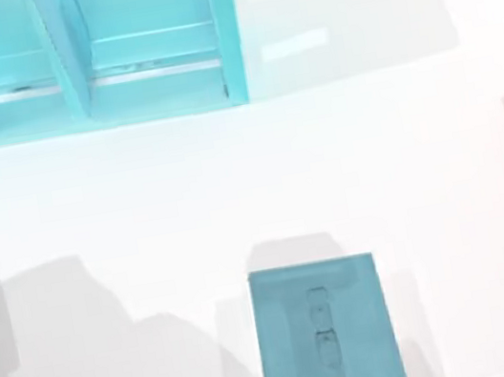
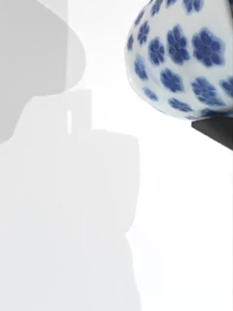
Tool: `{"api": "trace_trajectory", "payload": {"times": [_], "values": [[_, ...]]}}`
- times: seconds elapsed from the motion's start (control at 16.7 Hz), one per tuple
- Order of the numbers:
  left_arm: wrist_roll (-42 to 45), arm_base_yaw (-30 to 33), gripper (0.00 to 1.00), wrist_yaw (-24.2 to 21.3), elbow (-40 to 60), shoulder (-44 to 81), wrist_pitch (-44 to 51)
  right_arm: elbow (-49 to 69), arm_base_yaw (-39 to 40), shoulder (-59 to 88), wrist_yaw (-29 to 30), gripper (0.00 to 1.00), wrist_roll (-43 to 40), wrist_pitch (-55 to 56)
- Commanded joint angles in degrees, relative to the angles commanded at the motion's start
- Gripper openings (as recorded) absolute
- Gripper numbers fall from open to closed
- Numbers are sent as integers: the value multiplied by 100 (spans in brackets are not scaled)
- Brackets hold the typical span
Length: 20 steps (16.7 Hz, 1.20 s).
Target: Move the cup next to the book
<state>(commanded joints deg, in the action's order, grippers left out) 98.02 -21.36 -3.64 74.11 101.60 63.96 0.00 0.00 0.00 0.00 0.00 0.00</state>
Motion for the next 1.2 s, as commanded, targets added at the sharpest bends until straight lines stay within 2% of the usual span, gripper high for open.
{"api": "trace_trajectory", "payload": {"times": [0.24, 0.66, 0.9, 1.2], "values": [[-2302, 1289, 0, -317, -270, -144, 314, 0, 0, 0, 0, 100, 0, 0], [-6859, 3641, 0, -737, -668, -396, 847, 0, 0, 0, 0, 100, 0, 0], [-9446, 4839, 0, -693, -728, -616, 1019, 0, 0, 0, 0, 100, 0, 0], [-12232, 6062, 0, -308, -619, -964, 1064, 0, 0, 0, 0, 100, 0, 0]]}}
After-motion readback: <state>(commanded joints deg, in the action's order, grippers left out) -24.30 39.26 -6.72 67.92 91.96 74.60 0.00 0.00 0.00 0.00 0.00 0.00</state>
